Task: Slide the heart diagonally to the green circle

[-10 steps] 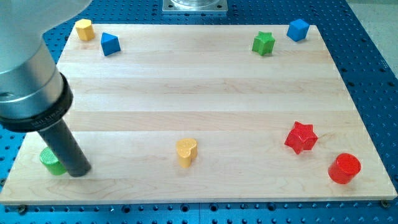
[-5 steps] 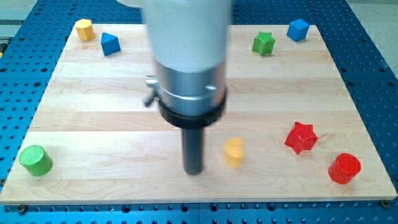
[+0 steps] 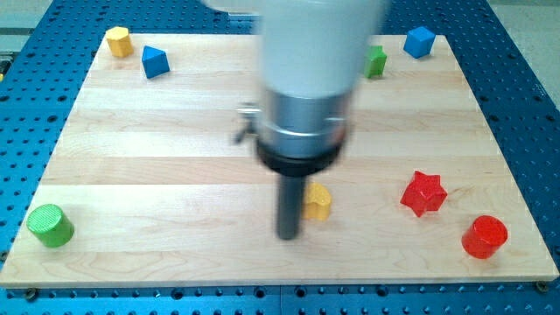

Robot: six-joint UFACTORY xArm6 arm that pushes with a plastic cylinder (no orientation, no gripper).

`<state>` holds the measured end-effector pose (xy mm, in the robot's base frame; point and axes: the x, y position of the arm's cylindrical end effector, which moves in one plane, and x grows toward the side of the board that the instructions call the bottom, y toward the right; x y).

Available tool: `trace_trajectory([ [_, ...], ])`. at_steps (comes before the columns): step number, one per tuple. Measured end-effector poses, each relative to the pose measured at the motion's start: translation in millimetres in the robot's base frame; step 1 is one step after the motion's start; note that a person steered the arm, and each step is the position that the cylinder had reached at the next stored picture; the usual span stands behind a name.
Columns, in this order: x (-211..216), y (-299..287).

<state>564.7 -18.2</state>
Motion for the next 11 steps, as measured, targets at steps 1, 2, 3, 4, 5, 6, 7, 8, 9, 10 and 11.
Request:
trace_trajectory([
  [1, 0.9, 52.7],
  [2, -13.2, 112.4],
  [3, -48.6, 80.9],
  [4, -44.8, -23.8],
  [5, -45.0, -53.5],
  [6, -43.6, 36.6],
  [7, 8.9, -12.1],
  [8, 11.2, -58.3],
  [9, -2.1, -76.6],
  [10, -6.3, -98.0],
  [11, -22.9, -101.8],
])
